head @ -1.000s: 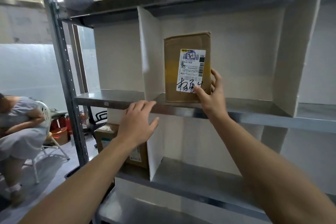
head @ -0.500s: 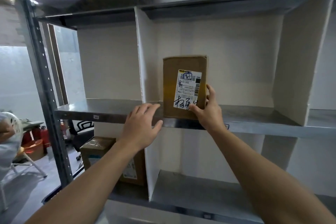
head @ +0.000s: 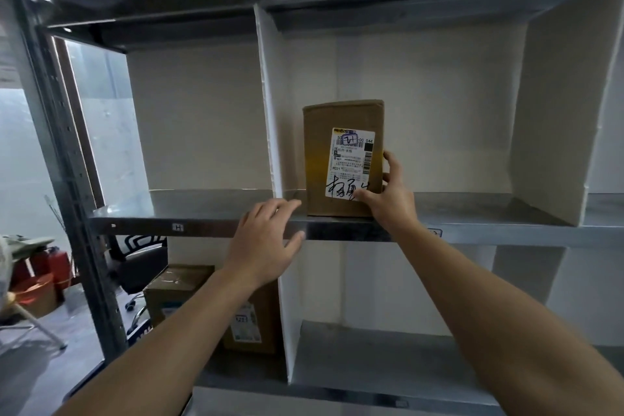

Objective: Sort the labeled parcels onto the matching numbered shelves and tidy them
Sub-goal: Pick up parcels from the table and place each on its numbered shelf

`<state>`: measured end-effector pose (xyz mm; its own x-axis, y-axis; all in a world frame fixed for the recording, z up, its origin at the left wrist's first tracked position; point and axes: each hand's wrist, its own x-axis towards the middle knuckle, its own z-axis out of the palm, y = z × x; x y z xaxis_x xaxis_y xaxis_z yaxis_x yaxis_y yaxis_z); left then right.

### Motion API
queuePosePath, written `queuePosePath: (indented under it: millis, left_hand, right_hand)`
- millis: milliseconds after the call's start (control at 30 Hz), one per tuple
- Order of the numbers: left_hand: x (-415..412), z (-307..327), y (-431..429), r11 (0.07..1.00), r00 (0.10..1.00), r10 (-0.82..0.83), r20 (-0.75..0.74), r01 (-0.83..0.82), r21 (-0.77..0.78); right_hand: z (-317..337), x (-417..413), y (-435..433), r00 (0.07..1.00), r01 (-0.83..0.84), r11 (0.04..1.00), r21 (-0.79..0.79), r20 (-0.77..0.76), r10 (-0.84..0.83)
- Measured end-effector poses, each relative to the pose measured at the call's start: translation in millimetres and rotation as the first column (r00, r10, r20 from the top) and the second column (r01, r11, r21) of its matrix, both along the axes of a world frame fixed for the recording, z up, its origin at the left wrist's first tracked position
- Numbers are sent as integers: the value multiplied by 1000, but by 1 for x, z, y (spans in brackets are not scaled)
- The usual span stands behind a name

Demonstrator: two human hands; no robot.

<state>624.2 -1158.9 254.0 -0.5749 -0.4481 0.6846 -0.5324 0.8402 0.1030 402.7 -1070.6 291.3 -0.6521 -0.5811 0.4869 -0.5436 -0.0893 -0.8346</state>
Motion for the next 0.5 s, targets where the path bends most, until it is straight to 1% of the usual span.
queuePosePath:
  millis: [133,267,400,500]
  left_hand:
    - [4,-2,-9,1000,1000,-12,-7,12,-5]
    - [6,-4,-14,999,999,-38,-11,38,-9]
    - [5,-6,-17,997,997,-80,-6,80,-7]
    - [4,-8,-15,992,992,-123,-22,122,-8]
  right_hand:
    - [1,1,-4,999,31,999,7,16,-31]
    - [0,6,-5,998,57,998,13,-5,-57]
    - [0,9,-2,990,139,990,21,-11,-139]
    - [-8,16,8,980,183,983,23,-83,-181]
